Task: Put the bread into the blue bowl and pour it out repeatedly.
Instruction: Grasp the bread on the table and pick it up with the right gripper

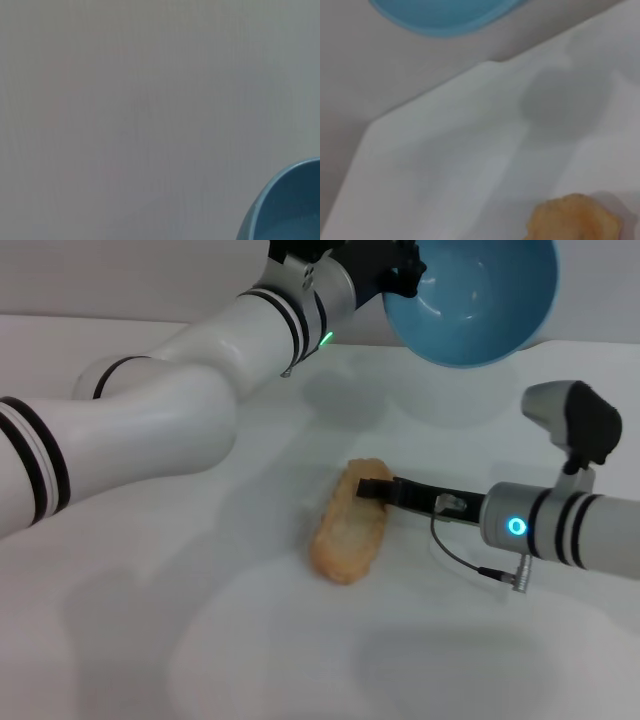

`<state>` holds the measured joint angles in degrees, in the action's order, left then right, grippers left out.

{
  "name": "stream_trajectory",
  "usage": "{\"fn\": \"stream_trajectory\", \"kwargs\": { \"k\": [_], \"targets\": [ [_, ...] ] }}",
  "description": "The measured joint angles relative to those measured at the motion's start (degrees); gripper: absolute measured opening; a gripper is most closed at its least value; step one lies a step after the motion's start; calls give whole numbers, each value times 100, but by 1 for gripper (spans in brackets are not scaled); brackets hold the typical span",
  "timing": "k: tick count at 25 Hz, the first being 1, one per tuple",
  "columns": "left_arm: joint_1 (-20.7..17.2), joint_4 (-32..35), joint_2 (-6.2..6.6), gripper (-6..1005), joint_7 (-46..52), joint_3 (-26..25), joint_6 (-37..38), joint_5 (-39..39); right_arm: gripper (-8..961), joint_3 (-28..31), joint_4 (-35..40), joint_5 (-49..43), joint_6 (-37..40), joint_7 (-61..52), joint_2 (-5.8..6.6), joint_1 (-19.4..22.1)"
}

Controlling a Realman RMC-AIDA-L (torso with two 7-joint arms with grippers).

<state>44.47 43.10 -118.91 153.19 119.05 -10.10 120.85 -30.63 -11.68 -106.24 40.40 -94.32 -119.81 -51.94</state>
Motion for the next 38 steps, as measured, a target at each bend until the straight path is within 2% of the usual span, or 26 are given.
{"fn": "stream_trajectory", "kwargs": {
  "k": [6, 11, 13, 20, 38],
  "targets": [
    [0, -17, 4, -1, 0, 48, 0, 0, 408, 40, -109, -106, -99, -307, 6, -143],
    [1, -21, 7, -1, 0, 48, 0, 1, 637, 69, 22, -350, 103, -777, 40, -30],
    [1, -23, 7, -1, 0, 48, 0, 1, 635, 59, 214, -373, 563, -919, 59, 186],
    [0, -11, -1, -1, 0, 58, 0, 1, 627, 74, 721, -333, 1366, -970, 73, 682],
    [1, -23, -5, -2, 0, 56, 16, 1, 599, -86, 888, -773, 1428, -1852, 96, 807]
  ]
}}
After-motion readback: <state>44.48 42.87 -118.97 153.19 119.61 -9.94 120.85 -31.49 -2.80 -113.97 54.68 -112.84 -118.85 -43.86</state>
